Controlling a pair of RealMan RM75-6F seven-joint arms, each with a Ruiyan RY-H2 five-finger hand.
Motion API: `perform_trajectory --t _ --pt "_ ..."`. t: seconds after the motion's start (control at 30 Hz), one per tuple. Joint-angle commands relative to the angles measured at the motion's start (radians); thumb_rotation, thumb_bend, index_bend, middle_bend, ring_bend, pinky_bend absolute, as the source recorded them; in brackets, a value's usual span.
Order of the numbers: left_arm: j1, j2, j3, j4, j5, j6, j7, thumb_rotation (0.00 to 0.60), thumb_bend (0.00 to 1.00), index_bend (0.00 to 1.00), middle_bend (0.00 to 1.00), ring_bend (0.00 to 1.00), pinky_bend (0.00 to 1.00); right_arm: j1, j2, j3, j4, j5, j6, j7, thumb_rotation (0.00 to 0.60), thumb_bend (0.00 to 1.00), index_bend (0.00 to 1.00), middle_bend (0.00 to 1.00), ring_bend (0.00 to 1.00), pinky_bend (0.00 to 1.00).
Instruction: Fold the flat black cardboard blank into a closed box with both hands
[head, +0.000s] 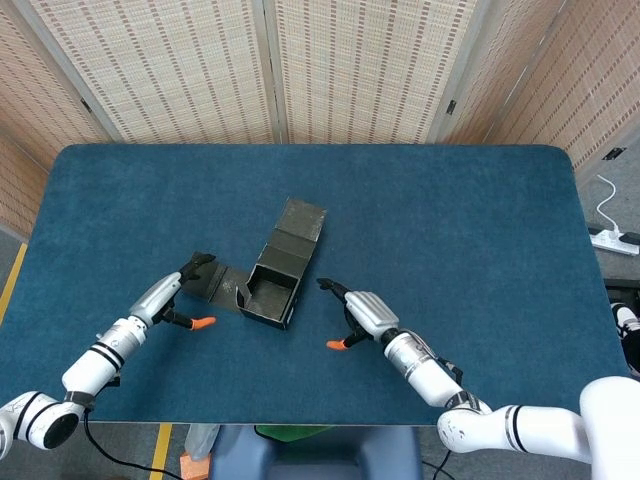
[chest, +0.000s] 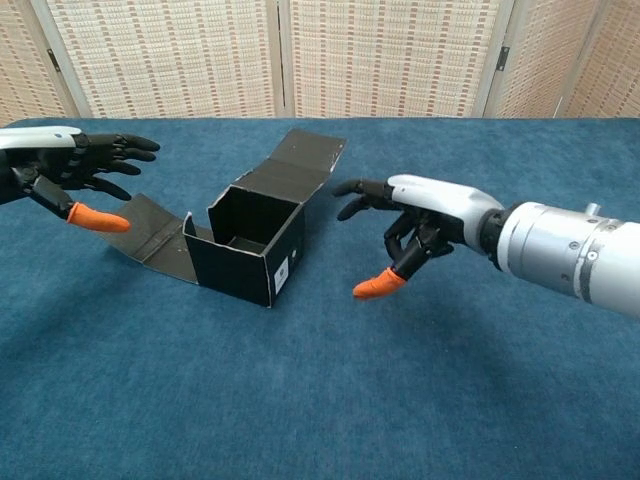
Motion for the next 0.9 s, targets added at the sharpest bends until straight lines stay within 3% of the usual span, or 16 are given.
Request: perform_trajectory --t 0.03,0.3,0.67,0.9 --pt "0.008 0.007 0.001 -0.011 0.01 0.007 -0.006 0.6 0.24 0.07 0.0 0.0 0.16 -0.012 -0.008 0.048 -0.021 0.112 -0.08 0.065 0.6 0.0 0.0 0.01 0.67 1.0" --pt "0.028 0.024 0.0 -0.027 0.031 0.018 -0.035 0.6 0.24 0.07 0.0 0.0 0.16 0.062 -0.089 0.119 0.061 0.259 -0.167 0.058 0.6 0.0 0.0 0.0 0.66 1.0" --pt "0.043 0.029 0.0 0.002 0.048 0.014 -0.084 0.6 0.24 0.07 0.0 0.0 0.16 0.244 -0.22 0.207 0.334 0.414 -0.235 -0.049 0.6 0.0 0.0 0.0 0.66 1.0" --pt "0.038 0.02 -0.001 0.028 0.06 -0.003 -0.117 0.6 0.24 0.06 0.0 0.0 0.16 0.336 -0.26 0.256 0.5 0.45 -0.318 -0.069 0.6 0.0 0.0 0.0 0.66 1.0"
